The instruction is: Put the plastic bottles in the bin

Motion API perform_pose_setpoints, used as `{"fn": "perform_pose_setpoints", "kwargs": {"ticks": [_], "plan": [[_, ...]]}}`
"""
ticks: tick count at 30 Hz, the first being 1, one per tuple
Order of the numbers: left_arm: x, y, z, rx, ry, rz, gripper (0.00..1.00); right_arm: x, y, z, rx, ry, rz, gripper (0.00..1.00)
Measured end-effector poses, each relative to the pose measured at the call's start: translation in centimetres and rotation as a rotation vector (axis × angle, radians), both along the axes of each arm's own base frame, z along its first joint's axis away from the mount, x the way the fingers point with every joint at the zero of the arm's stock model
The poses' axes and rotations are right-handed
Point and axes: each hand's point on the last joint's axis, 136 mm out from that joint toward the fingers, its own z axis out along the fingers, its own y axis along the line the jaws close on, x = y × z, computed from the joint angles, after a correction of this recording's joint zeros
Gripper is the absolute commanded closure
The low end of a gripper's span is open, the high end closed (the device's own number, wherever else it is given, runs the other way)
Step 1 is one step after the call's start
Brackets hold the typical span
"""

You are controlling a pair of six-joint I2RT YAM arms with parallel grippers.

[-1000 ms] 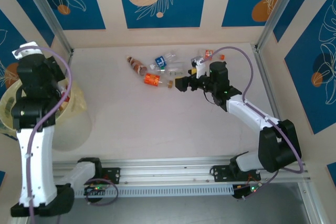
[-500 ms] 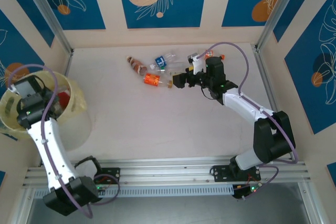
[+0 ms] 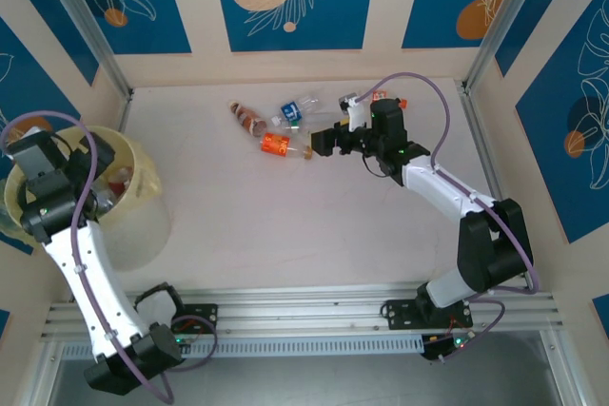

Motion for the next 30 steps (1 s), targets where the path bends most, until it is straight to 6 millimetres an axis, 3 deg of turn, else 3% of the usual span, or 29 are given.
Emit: {"fn": "perform_pose_setpoints", "kwargs": {"ticks": [3, 6, 10, 15, 17, 22, 25, 26, 30], "plan": [[0.0, -0.8, 1.1, -0.005, -0.038, -0.034, 0.0, -0.3, 0.6, -0.2, -0.004, 0.011, 0.011, 0.0], [0.5, -1.4, 0.6, -0.03, -0.039, -0.07, 0.0, -0.4, 0.9, 0.0, -0.008, 0.015, 0.016, 0.0], [1.8, -1.4, -2.5, -0.091, 0.001, -0.098, 0.0, -0.4, 1.2, 0.3, -0.009, 0.007, 0.018, 0.0], [3.9, -0.9, -8.5, -0.198, 0.091, -0.11, 0.0, -0.5, 1.3, 0.3, -0.023, 0.003, 0.017, 0.0], [4.3, -0.6, -8.8, -0.202, 0.087, -0.105, 0.0, -0.6, 1.4, 0.2, -0.028, 0.004, 0.019, 0.0], [4.2, -0.8, -8.1, -0.21, 0.058, -0.094, 0.0, -0.8, 1.6, 0.1, -0.034, 0.003, 0.027, 0.0], [3.8, -1.3, -6.5, -0.22, 0.037, -0.097, 0.0, -0.8, 1.6, 0.1, -0.037, -0.001, 0.029, 0.0], [3.7, -1.5, -5.5, -0.216, 0.022, -0.104, 0.0, -0.8, 1.6, 0.1, -0.037, -0.001, 0.029, 0.0], [4.0, -3.5, 1.5, -0.14, -0.1, -0.184, 0.0, -0.6, 1.5, 0.1, -0.038, -0.003, 0.023, 0.0]]}}
